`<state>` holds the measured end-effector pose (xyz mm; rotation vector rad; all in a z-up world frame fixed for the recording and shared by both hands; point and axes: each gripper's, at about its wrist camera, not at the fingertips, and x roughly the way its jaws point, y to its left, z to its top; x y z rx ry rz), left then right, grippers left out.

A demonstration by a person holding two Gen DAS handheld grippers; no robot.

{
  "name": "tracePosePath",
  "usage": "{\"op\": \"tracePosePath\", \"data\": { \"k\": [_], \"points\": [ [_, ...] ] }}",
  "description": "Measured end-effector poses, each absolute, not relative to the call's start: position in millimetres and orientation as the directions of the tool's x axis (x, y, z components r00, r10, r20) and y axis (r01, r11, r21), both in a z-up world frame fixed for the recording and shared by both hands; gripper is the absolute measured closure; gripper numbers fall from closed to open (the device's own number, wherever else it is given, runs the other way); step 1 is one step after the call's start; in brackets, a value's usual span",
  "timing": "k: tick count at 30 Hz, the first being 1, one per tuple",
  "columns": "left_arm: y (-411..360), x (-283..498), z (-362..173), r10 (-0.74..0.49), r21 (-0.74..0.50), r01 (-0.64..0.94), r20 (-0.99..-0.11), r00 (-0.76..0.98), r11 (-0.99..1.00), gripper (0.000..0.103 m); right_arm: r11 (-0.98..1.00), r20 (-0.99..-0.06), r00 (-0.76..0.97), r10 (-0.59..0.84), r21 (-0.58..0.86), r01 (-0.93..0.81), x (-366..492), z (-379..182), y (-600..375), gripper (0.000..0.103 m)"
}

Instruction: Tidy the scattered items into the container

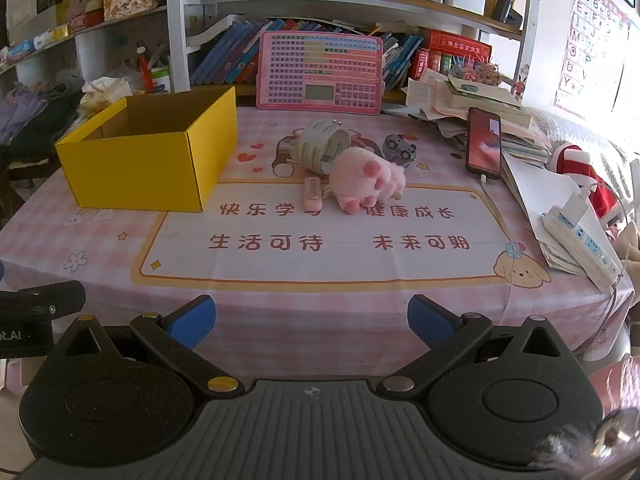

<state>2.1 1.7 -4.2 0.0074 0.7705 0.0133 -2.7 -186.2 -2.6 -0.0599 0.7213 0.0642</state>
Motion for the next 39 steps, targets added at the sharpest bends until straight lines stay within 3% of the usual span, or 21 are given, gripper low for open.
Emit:
{"op": "tracePosePath", "data": {
  "k": [39],
  "points": [
    [3.7,3.3,-4.4,0.008,0.004,-0.007,-0.723,0.691,1.000,0.000,0.994,-0.671,0.738,0.074,-0.014,-0.113,-3.0,-2.9,-180.0,0.000]
  ]
}}
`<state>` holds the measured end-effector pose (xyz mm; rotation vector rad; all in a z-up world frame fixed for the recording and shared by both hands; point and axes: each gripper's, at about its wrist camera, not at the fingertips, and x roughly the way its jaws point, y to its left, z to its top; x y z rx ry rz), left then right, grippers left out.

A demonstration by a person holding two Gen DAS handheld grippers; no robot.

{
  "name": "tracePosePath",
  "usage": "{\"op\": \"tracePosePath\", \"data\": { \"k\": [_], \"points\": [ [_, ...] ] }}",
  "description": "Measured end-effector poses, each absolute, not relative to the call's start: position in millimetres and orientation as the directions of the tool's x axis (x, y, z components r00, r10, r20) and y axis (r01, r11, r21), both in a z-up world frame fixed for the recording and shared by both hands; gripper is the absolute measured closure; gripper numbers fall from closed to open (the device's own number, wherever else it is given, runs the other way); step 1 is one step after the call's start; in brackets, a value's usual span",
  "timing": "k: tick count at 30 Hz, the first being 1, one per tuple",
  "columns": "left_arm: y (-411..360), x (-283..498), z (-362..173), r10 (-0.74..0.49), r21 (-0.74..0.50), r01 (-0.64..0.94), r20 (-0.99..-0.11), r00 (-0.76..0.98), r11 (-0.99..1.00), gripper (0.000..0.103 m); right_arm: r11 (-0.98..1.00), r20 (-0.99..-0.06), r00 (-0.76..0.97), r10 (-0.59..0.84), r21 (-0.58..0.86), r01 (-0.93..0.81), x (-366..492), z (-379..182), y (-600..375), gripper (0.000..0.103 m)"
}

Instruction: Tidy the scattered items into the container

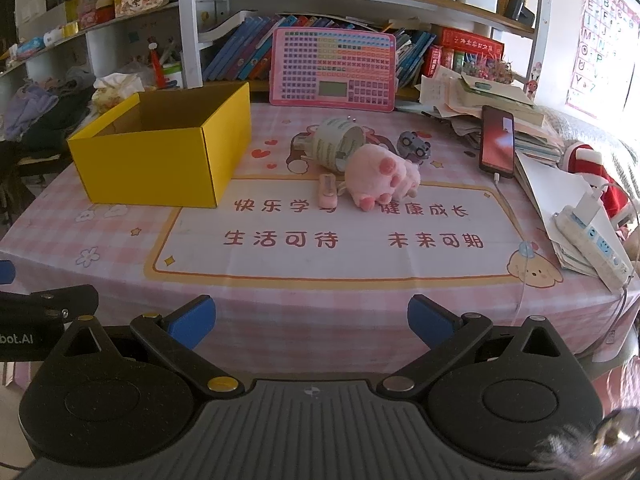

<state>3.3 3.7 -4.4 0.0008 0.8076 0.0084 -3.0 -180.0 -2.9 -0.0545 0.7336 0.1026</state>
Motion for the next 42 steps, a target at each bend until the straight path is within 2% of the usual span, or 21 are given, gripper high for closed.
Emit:
{"op": "tracePosePath", "data": {
  "k": [42],
  "points": [
    [11,5,-5,-0.023,-0.027,0.005,-0.717,0.696,1.000,0.000,0.989,-0.657,0.748,0.096,-0.021,-0.145,-1,-3,-169,0.000]
  ]
}}
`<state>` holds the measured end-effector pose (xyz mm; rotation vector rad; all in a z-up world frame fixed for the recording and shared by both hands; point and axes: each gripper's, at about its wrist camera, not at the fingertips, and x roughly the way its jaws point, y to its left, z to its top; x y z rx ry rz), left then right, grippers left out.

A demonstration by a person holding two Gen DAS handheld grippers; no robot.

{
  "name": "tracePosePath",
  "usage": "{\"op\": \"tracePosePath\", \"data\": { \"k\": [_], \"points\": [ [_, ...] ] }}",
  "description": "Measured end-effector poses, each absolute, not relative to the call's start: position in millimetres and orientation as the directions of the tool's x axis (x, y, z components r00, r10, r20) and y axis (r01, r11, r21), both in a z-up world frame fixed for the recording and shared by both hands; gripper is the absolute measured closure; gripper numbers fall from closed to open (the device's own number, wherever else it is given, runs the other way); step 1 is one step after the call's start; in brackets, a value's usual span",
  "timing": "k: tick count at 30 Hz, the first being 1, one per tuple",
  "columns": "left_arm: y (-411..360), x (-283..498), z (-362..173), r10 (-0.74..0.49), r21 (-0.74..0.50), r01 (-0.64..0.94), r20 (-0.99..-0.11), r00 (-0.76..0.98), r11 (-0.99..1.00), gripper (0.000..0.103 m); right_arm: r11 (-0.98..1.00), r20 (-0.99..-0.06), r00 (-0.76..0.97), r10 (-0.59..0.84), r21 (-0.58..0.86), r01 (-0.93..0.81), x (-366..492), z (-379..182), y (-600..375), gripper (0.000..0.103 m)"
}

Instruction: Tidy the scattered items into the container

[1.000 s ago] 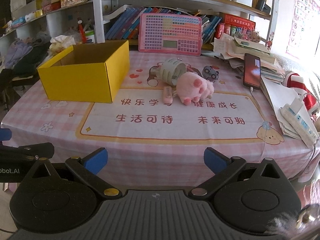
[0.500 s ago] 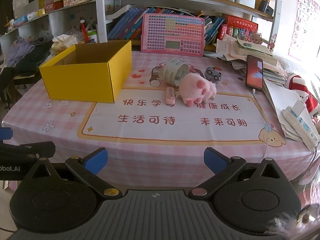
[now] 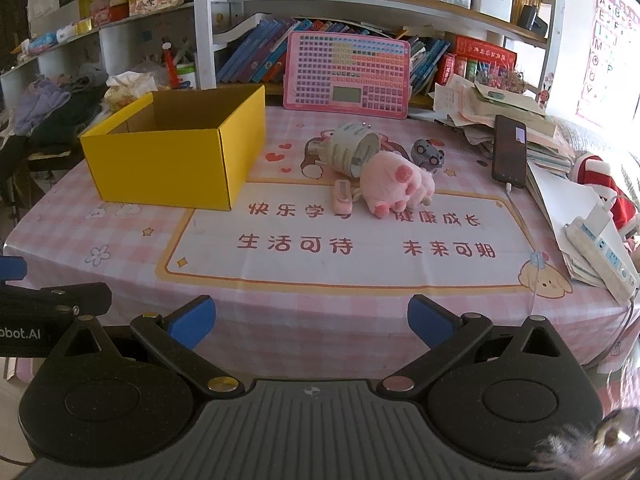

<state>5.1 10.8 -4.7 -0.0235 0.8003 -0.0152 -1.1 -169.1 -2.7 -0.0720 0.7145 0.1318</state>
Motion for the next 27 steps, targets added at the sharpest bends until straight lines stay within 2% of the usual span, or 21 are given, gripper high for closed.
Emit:
{"op": "tracePosePath", "data": {
  "k": [27],
  "points": [
    [18.8,2.9,-5.0,-0.017,-0.020,0.004,-0.713,0.701,1.000,0.000,0.989,-0.651,0.753,0.094,-0.028,-0.148,-3.8,0.0,-161.3,0.000]
  ]
}}
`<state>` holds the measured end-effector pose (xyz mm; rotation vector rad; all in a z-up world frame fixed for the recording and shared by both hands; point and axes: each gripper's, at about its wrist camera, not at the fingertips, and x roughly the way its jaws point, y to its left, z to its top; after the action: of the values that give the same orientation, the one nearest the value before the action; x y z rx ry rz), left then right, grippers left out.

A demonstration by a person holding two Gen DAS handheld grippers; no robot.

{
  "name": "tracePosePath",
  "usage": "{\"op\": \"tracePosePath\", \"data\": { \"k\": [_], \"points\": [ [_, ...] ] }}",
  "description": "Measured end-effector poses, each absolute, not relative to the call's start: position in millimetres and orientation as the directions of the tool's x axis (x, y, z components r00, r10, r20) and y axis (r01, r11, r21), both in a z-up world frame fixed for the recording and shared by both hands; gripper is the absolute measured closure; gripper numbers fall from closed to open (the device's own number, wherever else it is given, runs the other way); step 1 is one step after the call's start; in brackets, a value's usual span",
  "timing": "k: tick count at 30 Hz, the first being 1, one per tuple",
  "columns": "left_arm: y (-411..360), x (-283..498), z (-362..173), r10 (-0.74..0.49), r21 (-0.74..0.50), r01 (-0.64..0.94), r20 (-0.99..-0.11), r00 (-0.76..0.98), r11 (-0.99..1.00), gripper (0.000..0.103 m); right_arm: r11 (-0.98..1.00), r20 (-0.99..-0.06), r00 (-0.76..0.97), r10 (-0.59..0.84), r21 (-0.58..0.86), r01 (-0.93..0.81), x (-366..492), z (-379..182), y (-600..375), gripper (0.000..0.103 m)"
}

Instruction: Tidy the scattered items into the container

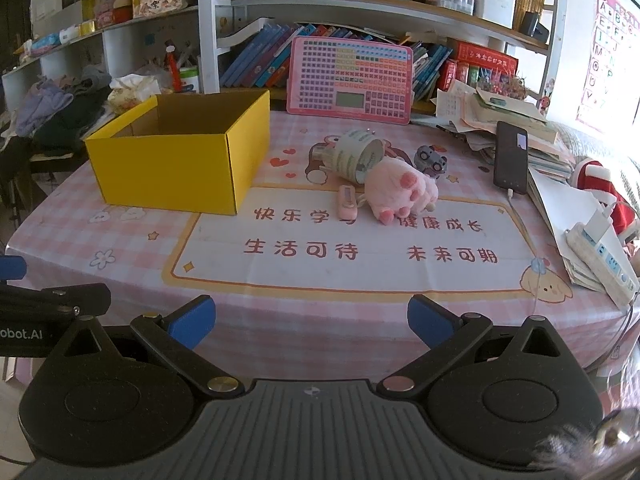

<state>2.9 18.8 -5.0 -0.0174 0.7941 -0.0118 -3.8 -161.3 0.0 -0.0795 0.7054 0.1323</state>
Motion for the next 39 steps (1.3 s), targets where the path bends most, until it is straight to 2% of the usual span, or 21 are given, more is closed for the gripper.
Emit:
{"op": "tracePosePath", "data": {
  "k": [24,34,36,39],
  "points": [
    [16,-3,0,-0.025,-0.039,-0.003,-0.692,0.722,0.999,0.000,0.987,-0.639,0.763,0.102,-0.032,-0.159,-8,1,-165,0.000],
    [18,-4,2,-0.030,-0.054,-0.011,-0.686,0.727,0.998,0.000,0.951,-0.594,0.797,0.105,-0.174,-0.255,-1,13,-163,0.000],
    [17,-4,2,-0.025,-0.052,-0.014,-0.686,0.727,0.999,0.000,0.961,-0.589,0.802,0.095,-0.157,-0.229,1,14,-164,0.000],
    [17,-2,-1,-0.013,-0.046,-0.027,-0.698,0.716,0.999,0.000,0.986,-0.613,0.785,0.090,-0.057,-0.157,3,9,-167,0.000]
  ]
}}
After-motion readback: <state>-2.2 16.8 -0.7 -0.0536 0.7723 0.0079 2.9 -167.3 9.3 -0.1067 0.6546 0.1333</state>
